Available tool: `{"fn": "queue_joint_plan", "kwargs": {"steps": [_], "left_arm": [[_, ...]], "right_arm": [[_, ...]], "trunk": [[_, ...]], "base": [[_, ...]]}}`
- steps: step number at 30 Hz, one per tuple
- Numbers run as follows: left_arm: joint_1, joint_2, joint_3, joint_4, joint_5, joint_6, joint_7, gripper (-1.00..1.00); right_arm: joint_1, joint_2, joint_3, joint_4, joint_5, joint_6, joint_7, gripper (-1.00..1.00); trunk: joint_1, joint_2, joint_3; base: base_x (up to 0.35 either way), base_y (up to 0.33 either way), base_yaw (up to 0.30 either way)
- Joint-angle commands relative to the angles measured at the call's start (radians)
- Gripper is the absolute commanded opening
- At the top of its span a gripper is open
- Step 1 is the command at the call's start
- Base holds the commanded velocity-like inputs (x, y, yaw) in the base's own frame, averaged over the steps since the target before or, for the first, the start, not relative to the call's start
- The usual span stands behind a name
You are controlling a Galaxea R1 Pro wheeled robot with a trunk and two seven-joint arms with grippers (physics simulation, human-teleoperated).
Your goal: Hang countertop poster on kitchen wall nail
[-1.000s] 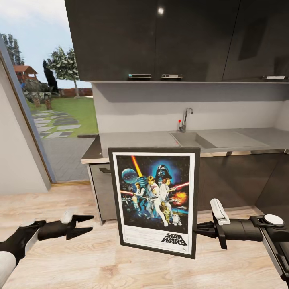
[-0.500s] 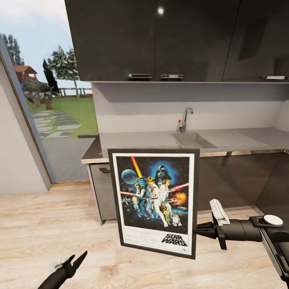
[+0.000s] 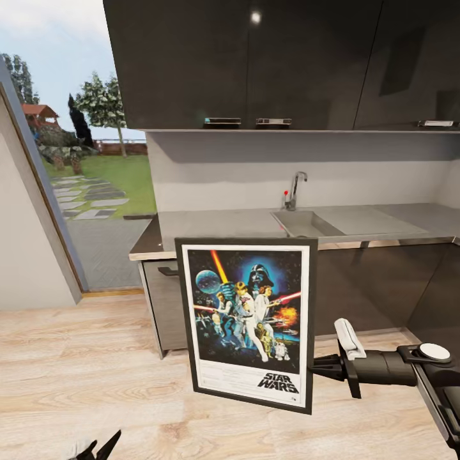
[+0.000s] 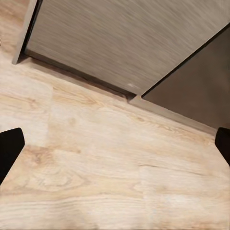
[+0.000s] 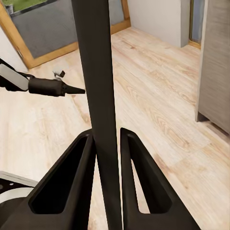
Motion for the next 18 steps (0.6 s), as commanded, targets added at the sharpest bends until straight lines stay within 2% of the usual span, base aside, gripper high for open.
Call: {"fn": "queue_joint_plan", "kwargs": {"steps": [1,5,12,18], "left_arm": [[0.0,0.0,0.005,0.001,-0.004,-0.004,-0.002,1.0],[0.001,0.0,0.005,0.001,-0.004,-0.004,-0.001,1.0],[0.002,0.0,0.004,0.001,-0.004,-0.003,0.001,1.0],[0.002,-0.001,0.004,0.001,-0.005,-0.003,0.001,1.0]], "right_arm": [[-0.001,0.0,-0.001,0.0,0.001,0.013,0.006,-1.0],[-0.001,0.0,-0.001,0.0,0.001,0.013,0.006,-1.0],[-0.001,0.0,-0.001,-0.001,0.0,0.013,0.006,-1.0],[-0.001,0.0,-0.001,-0.001,0.0,0.015,0.006,-1.0]], "trunk": [[0.0,-0.001,-0.001],[0.0,-0.001,-0.001],[0.0,-0.001,-0.001],[-0.023,0.041,0.018]], "base": [[0.0,0.0,0.037],[0.0,0.0,0.175],[0.0,0.0,0.266],[0.0,0.0,0.147]]}}
